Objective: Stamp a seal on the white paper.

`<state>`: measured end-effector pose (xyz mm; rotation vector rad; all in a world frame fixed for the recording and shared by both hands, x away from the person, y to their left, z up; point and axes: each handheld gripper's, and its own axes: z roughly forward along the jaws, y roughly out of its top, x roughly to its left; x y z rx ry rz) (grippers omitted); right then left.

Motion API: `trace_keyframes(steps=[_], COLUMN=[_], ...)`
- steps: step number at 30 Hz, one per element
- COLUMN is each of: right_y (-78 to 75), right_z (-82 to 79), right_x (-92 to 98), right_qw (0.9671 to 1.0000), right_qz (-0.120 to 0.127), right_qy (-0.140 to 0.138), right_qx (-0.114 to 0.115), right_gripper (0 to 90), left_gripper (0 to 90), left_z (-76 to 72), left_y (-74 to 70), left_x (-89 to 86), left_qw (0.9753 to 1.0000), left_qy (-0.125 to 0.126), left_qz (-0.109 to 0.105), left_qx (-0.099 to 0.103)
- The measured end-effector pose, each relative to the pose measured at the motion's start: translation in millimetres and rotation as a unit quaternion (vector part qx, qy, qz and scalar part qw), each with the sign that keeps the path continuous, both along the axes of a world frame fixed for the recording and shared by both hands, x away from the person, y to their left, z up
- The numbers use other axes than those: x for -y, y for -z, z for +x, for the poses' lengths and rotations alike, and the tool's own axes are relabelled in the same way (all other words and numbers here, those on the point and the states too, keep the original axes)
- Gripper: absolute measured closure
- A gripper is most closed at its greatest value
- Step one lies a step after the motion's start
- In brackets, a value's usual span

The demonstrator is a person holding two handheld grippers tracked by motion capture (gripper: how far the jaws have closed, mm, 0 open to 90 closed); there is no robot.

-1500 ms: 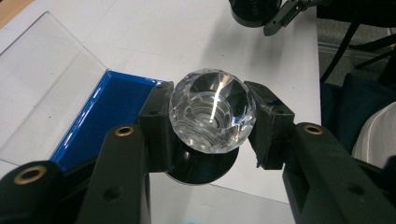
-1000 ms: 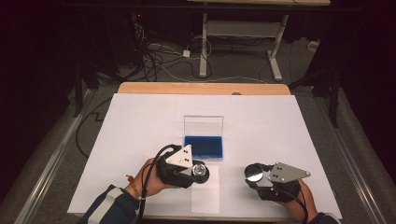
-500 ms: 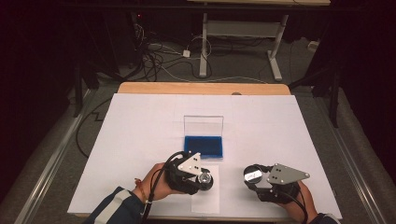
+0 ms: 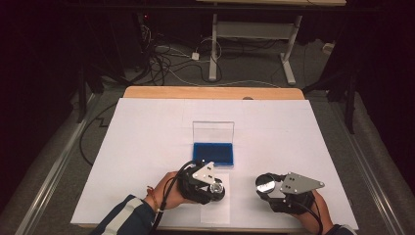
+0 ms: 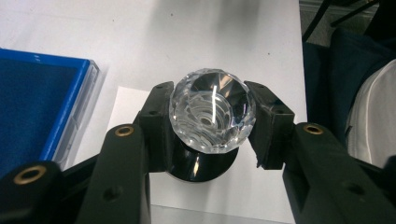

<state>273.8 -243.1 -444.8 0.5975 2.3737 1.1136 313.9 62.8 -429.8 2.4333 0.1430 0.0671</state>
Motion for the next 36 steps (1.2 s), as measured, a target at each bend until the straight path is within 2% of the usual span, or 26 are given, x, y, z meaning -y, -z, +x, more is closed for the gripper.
trace_keyframes(steps=[5, 25, 36], right_y=[0.2, 0.7, 1.3], right_z=[0.1, 0.2, 0.4], right_x=[0.1, -0.1, -0.2], right_qw=[1.0, 1.0, 1.0], right_qz=[-0.001, -0.004, -0.005], right_qy=[0.0, -0.001, -0.001], right_qx=[-0.001, -0.003, -0.004], right_gripper=[38.6, 38.6, 38.6], left_gripper=[54.5, 54.5, 54.5], left_z=[1.2, 6.3, 14.3], left_y=[3.1, 16.3, 21.2], left_x=[0.4, 1.4, -3.1], left_qw=[0.9999, 0.9992, 0.9974], left_qy=[0.0, 0.002, -0.003], left_qz=[-0.006, -0.002, -0.023], left_qx=[-0.011, -0.039, -0.068])
